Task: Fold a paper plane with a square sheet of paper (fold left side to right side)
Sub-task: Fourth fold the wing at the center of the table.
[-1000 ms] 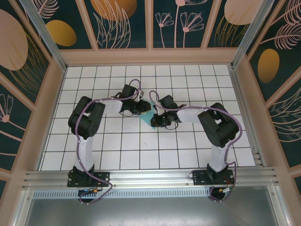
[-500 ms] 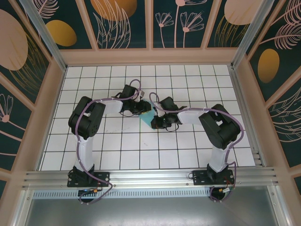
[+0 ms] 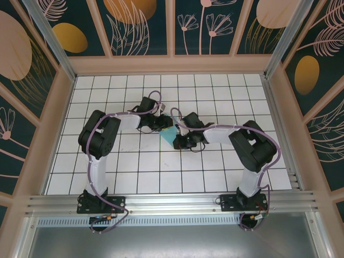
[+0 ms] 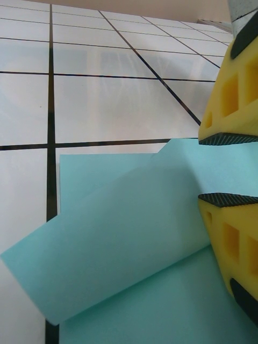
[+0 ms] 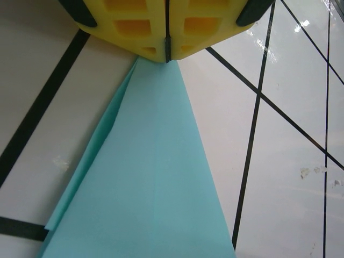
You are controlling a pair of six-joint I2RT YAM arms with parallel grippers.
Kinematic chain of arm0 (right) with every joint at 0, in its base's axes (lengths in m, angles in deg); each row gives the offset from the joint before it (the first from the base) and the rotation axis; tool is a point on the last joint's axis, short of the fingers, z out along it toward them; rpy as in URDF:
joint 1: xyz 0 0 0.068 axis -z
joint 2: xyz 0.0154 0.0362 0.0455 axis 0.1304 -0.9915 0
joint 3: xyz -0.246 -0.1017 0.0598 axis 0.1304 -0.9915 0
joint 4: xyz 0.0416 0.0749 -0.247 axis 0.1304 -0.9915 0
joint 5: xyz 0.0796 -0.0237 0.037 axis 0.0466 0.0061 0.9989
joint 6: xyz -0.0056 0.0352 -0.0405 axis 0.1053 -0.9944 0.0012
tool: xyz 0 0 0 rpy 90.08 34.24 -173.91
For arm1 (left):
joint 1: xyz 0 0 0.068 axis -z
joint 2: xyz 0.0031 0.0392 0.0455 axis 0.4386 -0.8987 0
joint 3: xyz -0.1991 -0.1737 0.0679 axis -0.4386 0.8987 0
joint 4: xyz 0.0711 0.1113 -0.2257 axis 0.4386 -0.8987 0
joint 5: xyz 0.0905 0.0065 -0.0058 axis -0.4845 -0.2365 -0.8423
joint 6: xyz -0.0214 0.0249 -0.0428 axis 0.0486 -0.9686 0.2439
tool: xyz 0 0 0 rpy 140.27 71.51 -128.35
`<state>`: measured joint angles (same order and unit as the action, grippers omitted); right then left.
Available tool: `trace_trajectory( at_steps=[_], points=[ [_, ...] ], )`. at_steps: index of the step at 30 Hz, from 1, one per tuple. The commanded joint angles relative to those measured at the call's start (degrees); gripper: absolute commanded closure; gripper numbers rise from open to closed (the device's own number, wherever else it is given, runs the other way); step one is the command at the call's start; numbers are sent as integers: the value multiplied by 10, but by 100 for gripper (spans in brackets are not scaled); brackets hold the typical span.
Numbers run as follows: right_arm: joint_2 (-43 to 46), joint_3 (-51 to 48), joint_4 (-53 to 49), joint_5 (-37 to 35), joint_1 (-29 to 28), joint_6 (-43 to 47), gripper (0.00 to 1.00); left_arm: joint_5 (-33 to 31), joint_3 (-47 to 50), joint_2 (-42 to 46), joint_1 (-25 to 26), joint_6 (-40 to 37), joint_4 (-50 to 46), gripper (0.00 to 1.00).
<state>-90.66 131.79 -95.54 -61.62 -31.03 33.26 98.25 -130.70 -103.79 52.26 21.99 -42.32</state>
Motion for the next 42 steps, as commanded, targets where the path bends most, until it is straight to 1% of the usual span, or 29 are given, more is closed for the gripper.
trace_trajectory(
  at_steps=[1,6,10,15,19,24,30,36,42],
  points=[
    [1,-29,-126,15,-17,9,91,-62,10,-44,-3,-23,-57,66],
    [11,-24,-140,14,-18,16,91,-63,9,-44,-3,-24,-58,66],
    [40,-21,-134,26,-15,15,90,-62,10,-42,-3,-23,-58,66],
    [104,-23,-93,63,7,-3,89,-61,11,-38,-2,-23,-57,66],
    [123,-20,-40,84,15,-23,87,-60,12,-36,-3,-22,-55,66],
    [73,9,8,56,6,-41,87,-59,14,-36,-3,-21,-52,66],
    [0,44,11,1,1,-40,87,-59,15,-33,-2,-20,-51,66],
    [-41,43,-34,-29,-1,-29,89,-66,1,-29,-3,-27,-59,65],
    [-51,19,-82,-57,-9,-13,93,-80,-40,-40,-12,-39,-76,61]
  ],
)
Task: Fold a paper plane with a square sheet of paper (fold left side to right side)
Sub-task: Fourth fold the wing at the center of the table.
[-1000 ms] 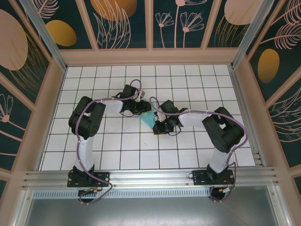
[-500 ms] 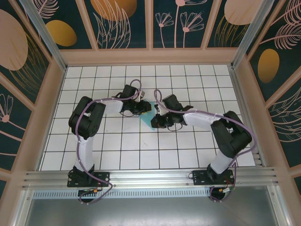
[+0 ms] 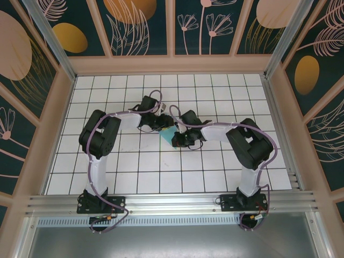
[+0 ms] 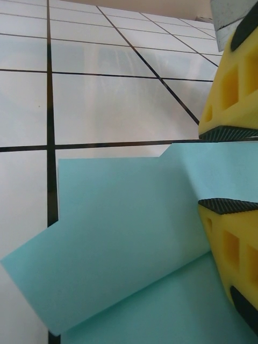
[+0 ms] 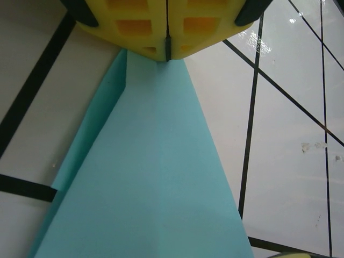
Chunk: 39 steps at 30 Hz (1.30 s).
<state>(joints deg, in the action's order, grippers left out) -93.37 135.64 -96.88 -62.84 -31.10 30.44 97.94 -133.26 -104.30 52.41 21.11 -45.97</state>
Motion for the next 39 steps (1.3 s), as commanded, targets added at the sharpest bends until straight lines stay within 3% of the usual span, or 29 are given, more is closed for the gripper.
trace_trajectory(
  at_steps=[1,27,33,39],
  points=[
    [-23,-24,-71,-45,-8,16,94,-78,-20,-37,-16,-32,-42,61],
    [-27,-55,-57,-41,-7,18,98,-67,-192,-107,-69,-56,-96,59],
    [-25,-51,-56,-52,4,37,100,-78,-144,-19,-76,-72,-85,58],
    [-21,-55,-57,-83,8,52,100,-69,-18,106,-74,-58,-39,61]
  ],
)
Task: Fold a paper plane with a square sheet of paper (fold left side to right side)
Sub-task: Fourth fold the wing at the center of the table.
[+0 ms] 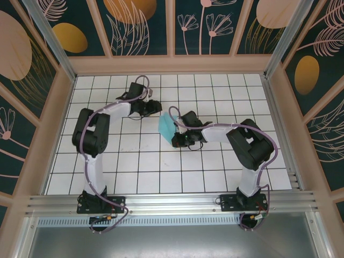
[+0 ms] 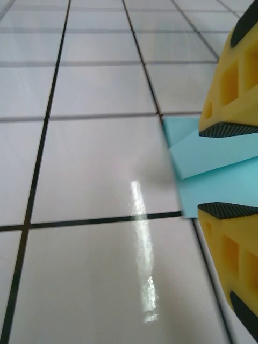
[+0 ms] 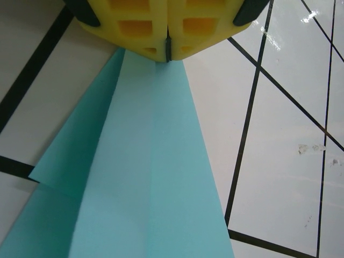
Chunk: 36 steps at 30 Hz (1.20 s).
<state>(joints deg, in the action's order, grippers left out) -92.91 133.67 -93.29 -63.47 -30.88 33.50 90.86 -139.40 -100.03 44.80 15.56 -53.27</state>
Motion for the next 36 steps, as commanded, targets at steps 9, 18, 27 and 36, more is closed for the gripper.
trace_trajectory(
  at_steps=[9,18,27,36],
  points=[
    [-23,-42,-78,-82,5,23,100,49,194,110,88,83,142,66],
    [-22,-40,-81,-85,2,20,100,66,204,61,128,137,187,67],
    [-29,-36,-82,-84,1,21,100,82,202,30,137,146,190,67],
    [-35,-32,-98,-97,0,24,100,48,182,-5,137,137,175,68]
  ],
)
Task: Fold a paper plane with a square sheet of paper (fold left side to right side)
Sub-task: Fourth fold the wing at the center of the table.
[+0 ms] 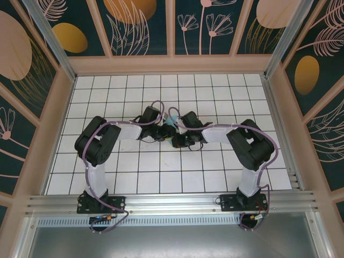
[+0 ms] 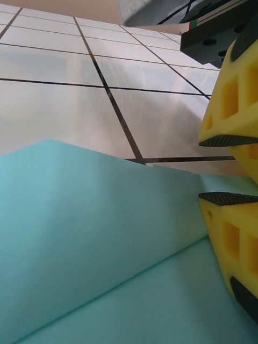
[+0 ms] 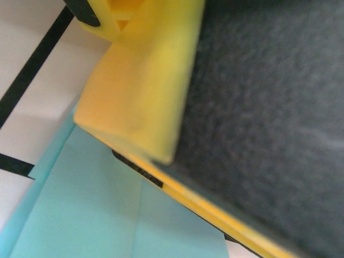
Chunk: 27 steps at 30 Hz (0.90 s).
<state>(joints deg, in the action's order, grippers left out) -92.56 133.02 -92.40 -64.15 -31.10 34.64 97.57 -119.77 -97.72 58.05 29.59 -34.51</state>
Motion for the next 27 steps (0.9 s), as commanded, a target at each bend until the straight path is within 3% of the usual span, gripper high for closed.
trace_trajectory(
  at_steps=[1,10,27],
  points=[
    [-39,-25,-110,-94,2,13,100,-28,-22,-32,4,-8,-22,68],
    [-45,-25,-124,-107,1,15,100,-83,-83,-64,-17,-29,-64,69],
    [-47,-28,-121,-97,0,13,100,-64,-238,-124,-61,-45,-100,65]
  ],
)
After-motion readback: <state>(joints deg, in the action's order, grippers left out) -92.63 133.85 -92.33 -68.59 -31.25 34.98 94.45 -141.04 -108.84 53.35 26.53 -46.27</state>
